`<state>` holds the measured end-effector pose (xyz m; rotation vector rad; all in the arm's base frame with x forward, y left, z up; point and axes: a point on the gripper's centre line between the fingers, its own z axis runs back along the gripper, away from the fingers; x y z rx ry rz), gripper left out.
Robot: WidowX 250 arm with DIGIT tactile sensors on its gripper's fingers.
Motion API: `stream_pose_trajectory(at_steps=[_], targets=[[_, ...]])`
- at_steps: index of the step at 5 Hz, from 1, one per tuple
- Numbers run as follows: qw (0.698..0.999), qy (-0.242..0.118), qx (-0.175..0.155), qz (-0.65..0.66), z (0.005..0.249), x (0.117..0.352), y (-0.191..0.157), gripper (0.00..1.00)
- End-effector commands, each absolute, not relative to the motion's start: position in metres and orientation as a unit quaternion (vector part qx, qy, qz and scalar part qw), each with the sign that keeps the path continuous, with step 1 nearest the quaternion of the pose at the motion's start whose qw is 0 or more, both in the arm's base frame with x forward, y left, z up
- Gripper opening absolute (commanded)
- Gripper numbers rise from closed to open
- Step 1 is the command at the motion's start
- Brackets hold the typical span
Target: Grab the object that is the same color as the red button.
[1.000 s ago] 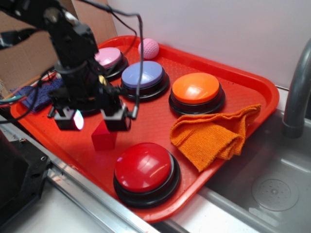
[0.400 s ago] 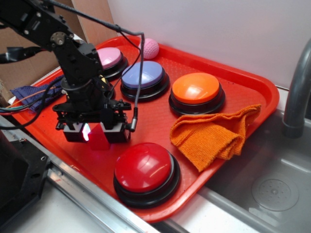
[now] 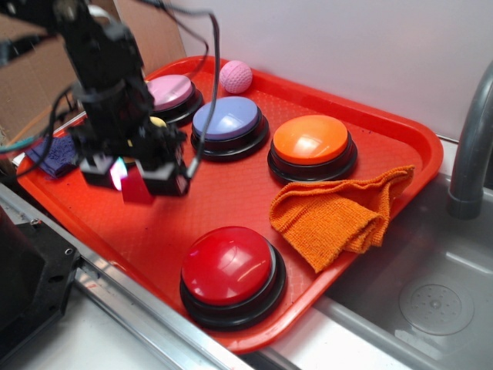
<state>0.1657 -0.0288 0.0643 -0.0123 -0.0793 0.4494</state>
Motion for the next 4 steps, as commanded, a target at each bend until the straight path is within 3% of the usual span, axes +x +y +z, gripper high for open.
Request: stream_pose_trajectory(at_steps=[1,2,3,4], targets=[[0.992,-0.044,-0.025,0.112,0.153,0.19,-0.012,0.0],[0.992,-0.066,-0.051,0.096,0.186,0.19,-0.006,0.0],[0.988,-0.086,-0.065,0.115,0.2,0.189,-0.001,0.0],[0.982,-0.12,-0.06,0.134,0.197,0.19,-0.001,0.0]])
